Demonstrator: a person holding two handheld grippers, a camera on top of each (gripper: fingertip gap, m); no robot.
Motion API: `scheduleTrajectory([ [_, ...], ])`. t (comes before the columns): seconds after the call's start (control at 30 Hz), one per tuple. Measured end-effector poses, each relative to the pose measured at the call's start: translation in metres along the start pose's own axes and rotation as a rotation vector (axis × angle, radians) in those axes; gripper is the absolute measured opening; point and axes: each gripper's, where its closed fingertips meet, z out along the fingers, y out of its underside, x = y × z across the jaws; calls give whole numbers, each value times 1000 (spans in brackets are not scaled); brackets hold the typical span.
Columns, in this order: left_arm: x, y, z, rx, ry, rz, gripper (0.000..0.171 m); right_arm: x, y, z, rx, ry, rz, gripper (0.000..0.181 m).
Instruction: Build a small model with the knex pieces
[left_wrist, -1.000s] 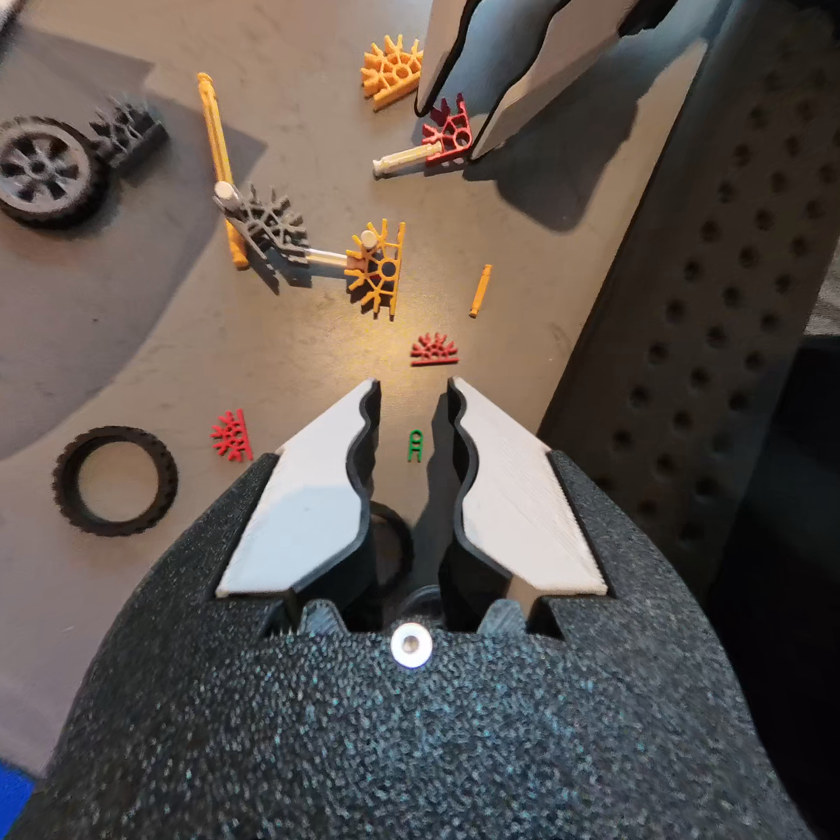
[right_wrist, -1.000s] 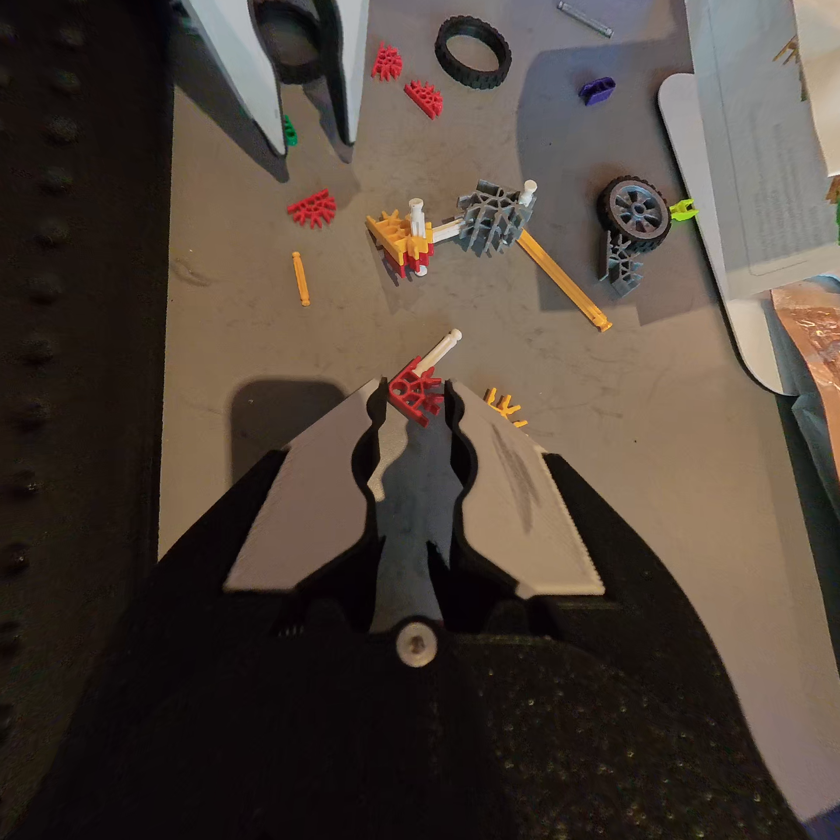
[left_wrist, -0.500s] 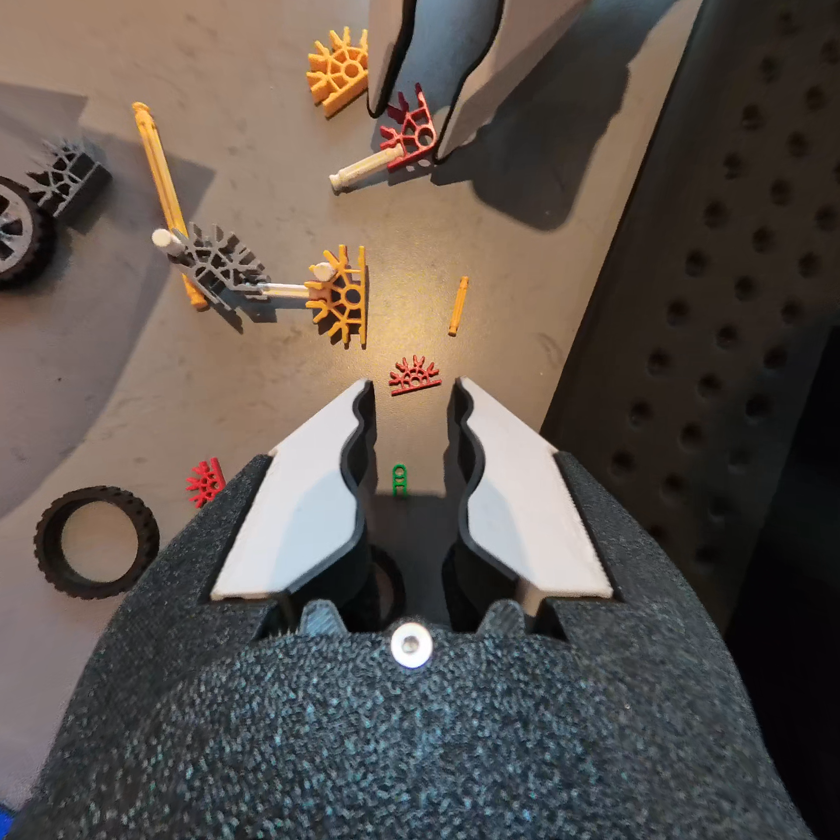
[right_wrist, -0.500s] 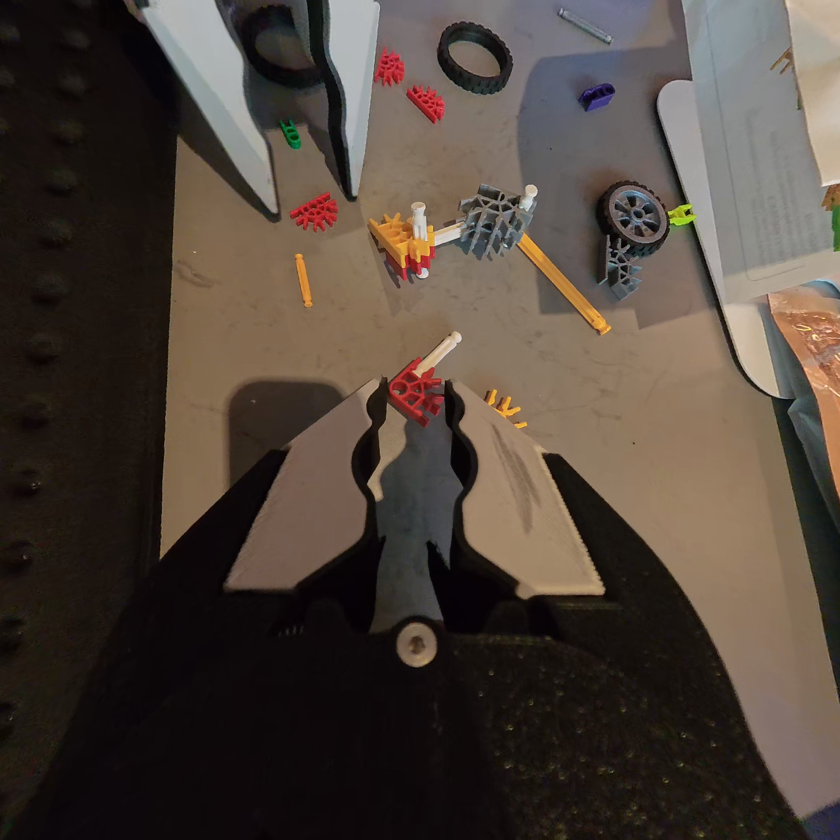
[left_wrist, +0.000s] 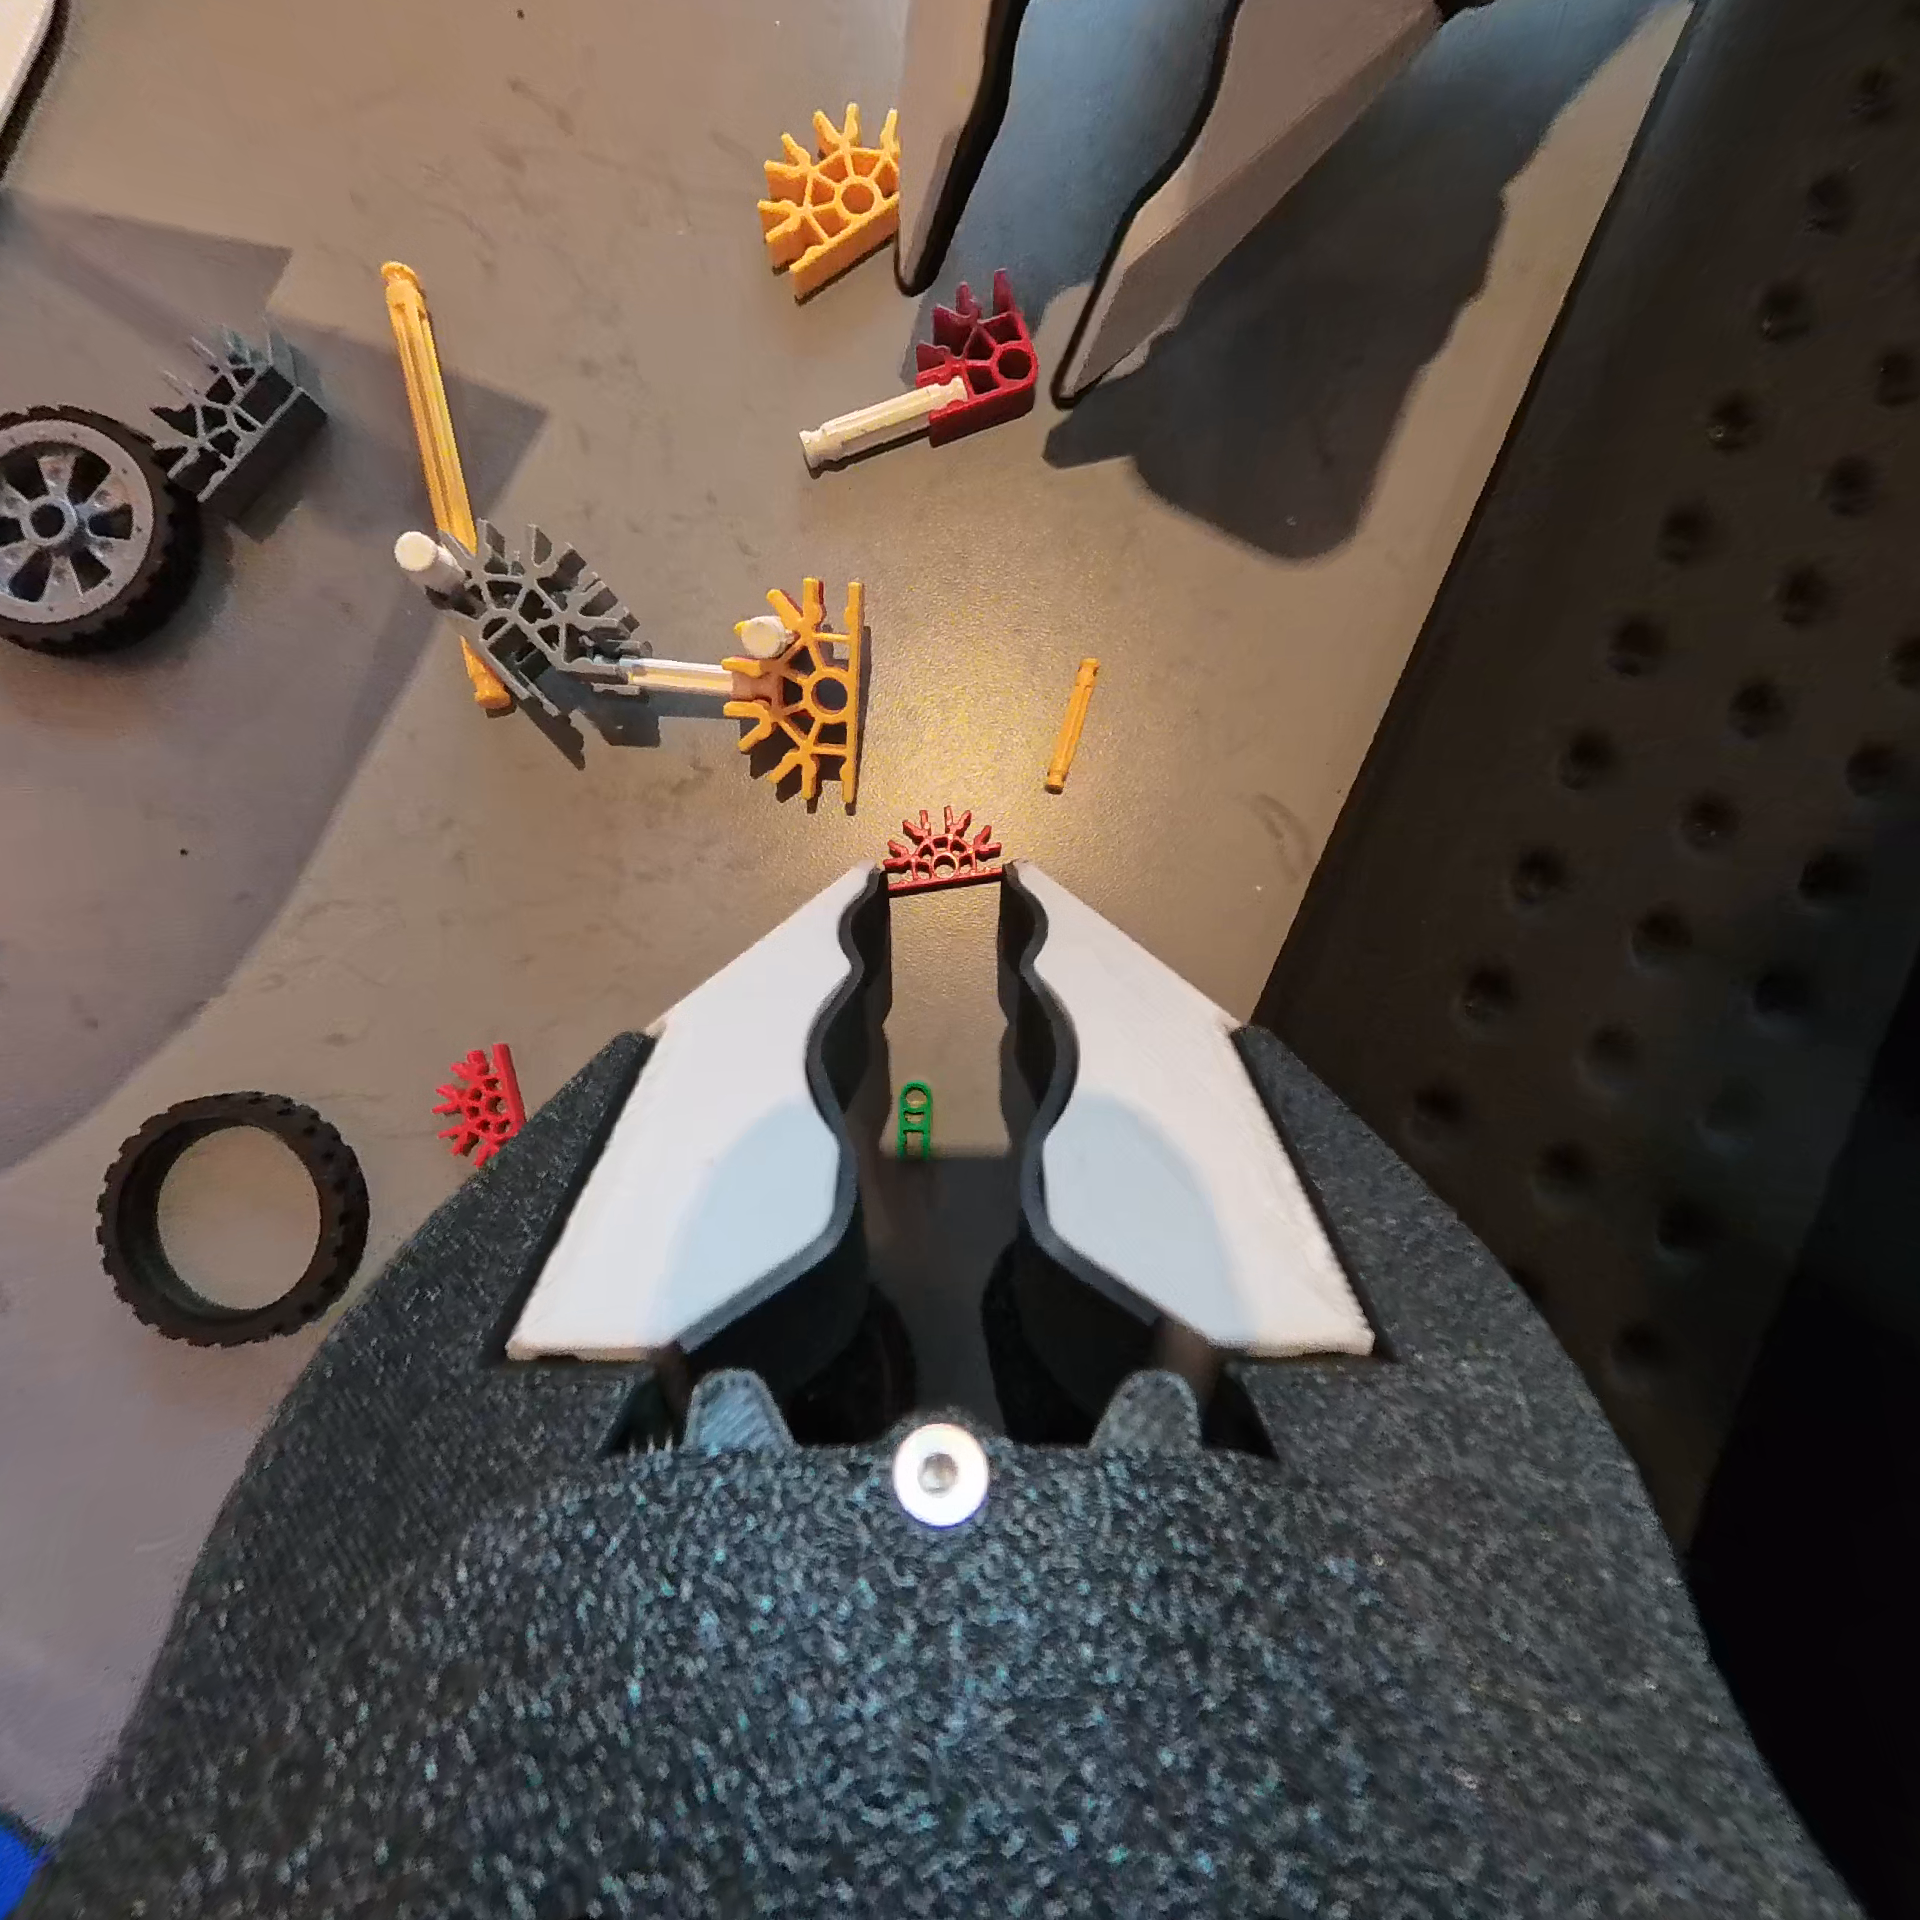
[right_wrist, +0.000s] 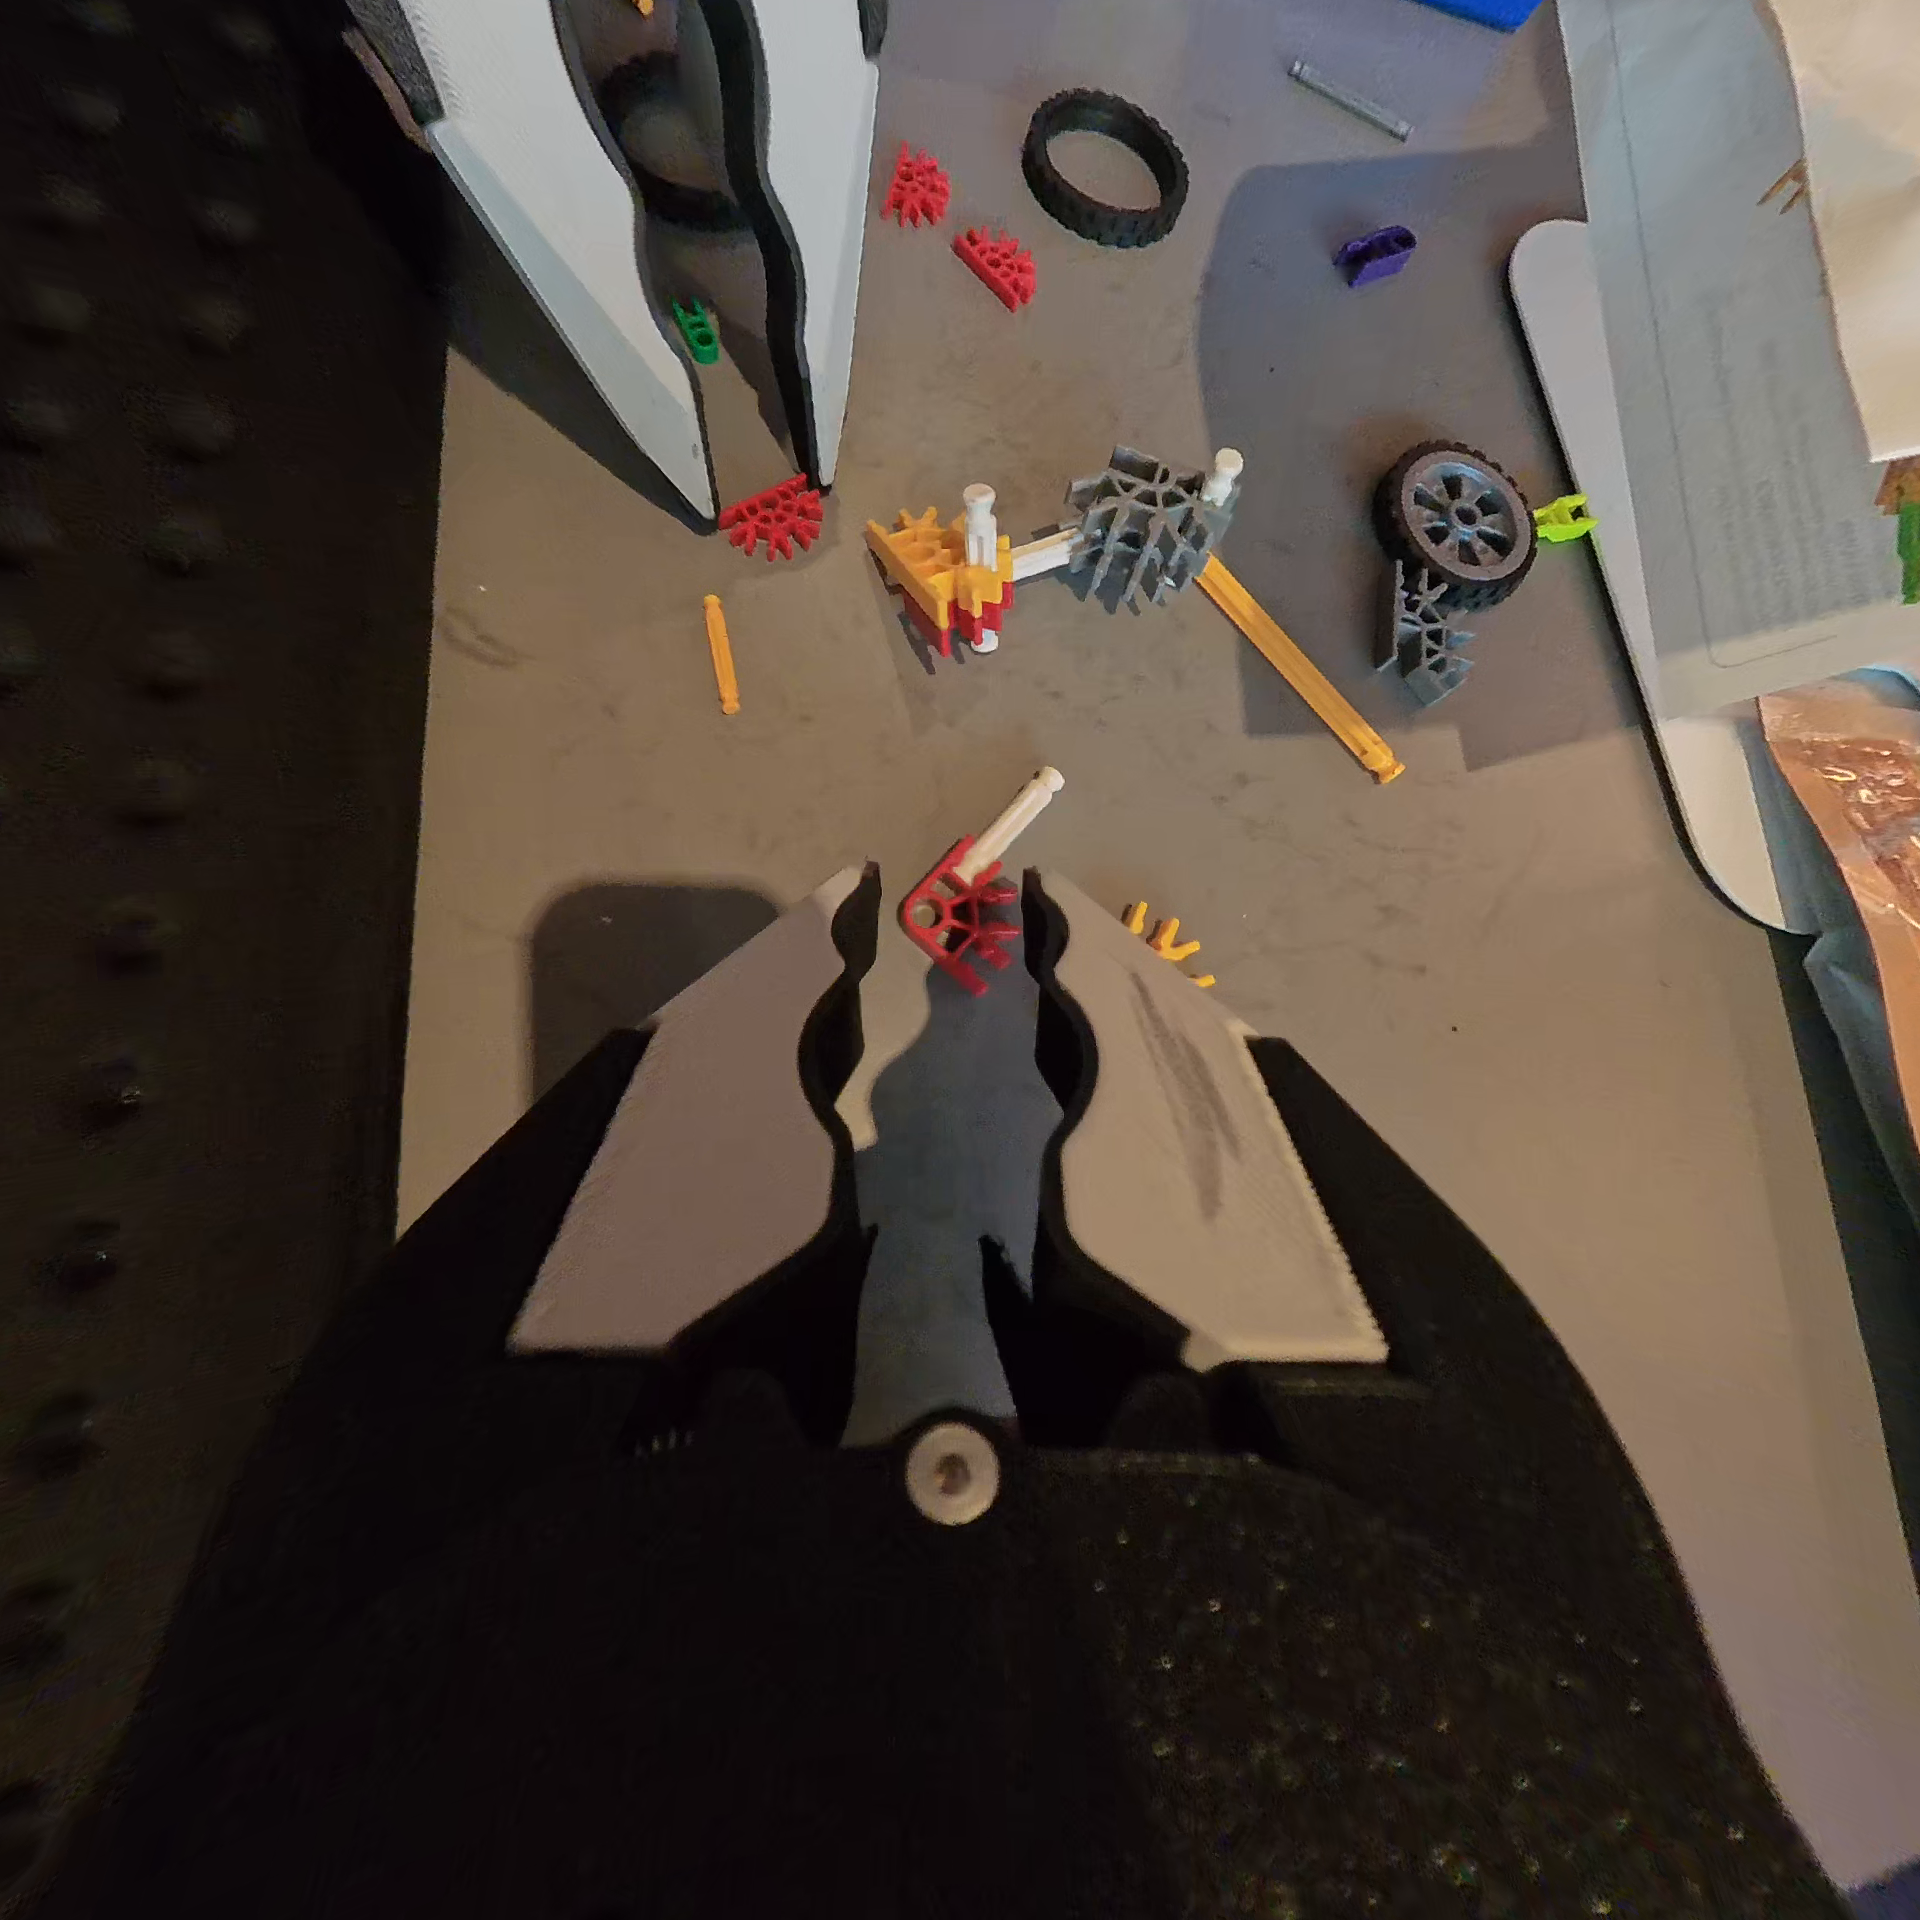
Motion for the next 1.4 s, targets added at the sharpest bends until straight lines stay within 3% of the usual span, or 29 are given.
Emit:
scheduleTrajectory([
  [0.17, 4, -2, 1, 6, 5, -34, 20, -11, -8, 0, 25, -36, -27, 26],
  [0.37, 15, -1, -2, -2, 84, -25, 33, -27, -13, 8, 24, -99, -62, 26],
  [0.63, 24, 1, -2, -17, 106, 11, 33, -37, -16, 17, 12, -122, -95, 25],
  [0.77, 42, -1, -3, -14, 190, 22, 25, -45, -20, 22, 18, -148, -112, 23],
  [1.07, 29, -2, -2, -1, 104, 51, 25, -50, -24, 26, 22, -150, -133, 17],
  [1.4, 30, -5, 3, 5, 99, 72, 23, -47, -25, 28, 21, -141, -120, 3],
])
